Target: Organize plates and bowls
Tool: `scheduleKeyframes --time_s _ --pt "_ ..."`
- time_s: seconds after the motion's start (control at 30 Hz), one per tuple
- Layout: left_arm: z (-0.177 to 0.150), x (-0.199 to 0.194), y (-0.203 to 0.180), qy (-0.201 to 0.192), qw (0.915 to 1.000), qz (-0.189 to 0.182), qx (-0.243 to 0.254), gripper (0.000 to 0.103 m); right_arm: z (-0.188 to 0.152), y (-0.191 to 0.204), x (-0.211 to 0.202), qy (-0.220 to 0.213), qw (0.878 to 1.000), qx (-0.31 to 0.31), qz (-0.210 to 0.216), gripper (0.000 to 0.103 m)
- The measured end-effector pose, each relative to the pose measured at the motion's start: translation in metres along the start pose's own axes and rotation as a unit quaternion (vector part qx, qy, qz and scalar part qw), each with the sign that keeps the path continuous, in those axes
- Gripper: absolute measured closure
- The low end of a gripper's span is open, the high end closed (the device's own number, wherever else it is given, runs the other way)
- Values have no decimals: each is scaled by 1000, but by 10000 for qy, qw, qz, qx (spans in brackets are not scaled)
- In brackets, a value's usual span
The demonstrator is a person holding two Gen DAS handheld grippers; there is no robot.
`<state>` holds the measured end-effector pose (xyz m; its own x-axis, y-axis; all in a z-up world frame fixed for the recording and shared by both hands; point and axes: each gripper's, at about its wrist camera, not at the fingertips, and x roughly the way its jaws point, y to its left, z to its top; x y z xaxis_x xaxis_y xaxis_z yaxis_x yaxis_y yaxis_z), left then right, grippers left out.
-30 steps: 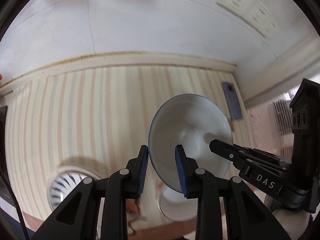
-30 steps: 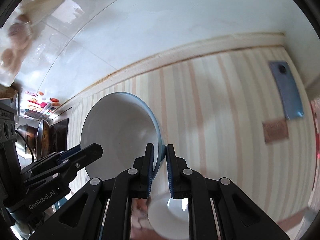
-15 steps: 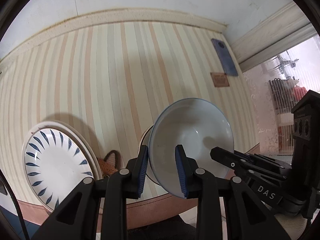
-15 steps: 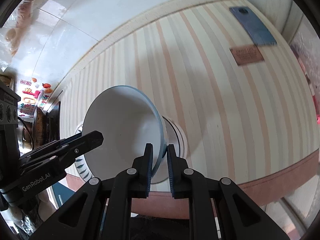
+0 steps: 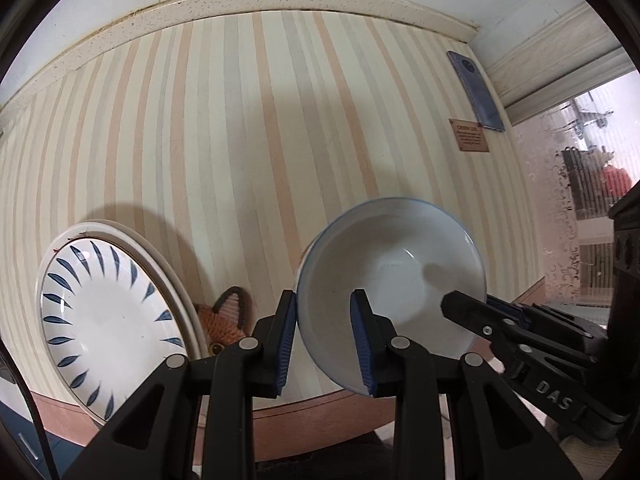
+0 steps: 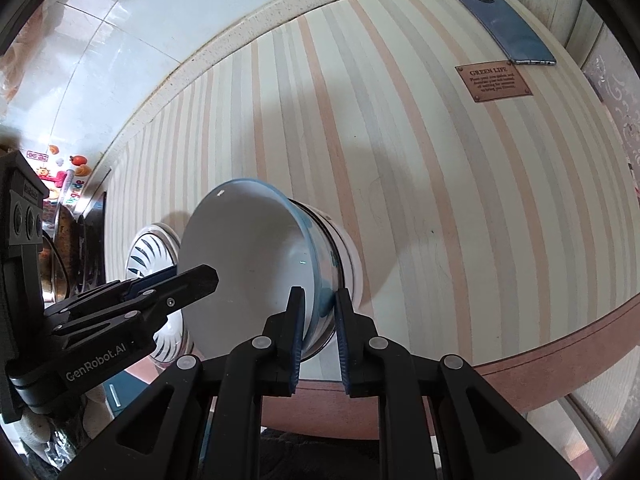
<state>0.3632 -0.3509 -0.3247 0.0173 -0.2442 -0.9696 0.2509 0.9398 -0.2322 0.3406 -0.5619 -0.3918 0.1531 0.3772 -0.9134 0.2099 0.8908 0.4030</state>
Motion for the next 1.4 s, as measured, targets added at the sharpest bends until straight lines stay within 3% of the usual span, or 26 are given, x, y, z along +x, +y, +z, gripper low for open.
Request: scheduleKeyframes --time_s 0.33,0.53,0.8,0.83,0.9,0.93,1.0,1.03,1.07,1.2,1.4 --pt "0 0 -4 -81 9999 26 61 78 -3 10 -9 -131 9994 -151 -265 85" --pt "-4 -9 -5 -135 9998 75 82 78 -7 8 -8 -95 9997 -70 -206 85" --pt "-33 -70 -26 -866 9938 438 546 77 -24 10 -39 -374 9989 -33 -297 84" --pt "-36 -75 -27 -930 9929 449 597 77 -30 13 -49 -458 9983 -86 -347 82" --pt "-47 -91 -32 -1091 9905 424 724 67 -41 20 -67 -629 9969 -171 -448 55" --pt "-53 -100 -34 -1156 9893 418 780 64 -46 23 -75 -717 9961 -215 -472 48" --pt "-61 -111 -36 -1240 9879 392 844 50 -57 29 -93 -889 9945 -261 -489 38" --pt "-66 -118 -37 -1298 9870 362 881 32 -62 30 -100 -950 9938 -267 -506 37" --pt "-69 -125 -38 -1356 9859 382 901 25 -68 34 -110 -1038 9927 -294 -541 32" --pt "-82 -150 -39 -1546 9830 279 954 23 -89 45 -144 -1365 9882 -326 -617 19" --pt "-100 -179 -43 -1760 9784 119 1075 13 -122 68 -188 -1735 9808 -460 -760 11"
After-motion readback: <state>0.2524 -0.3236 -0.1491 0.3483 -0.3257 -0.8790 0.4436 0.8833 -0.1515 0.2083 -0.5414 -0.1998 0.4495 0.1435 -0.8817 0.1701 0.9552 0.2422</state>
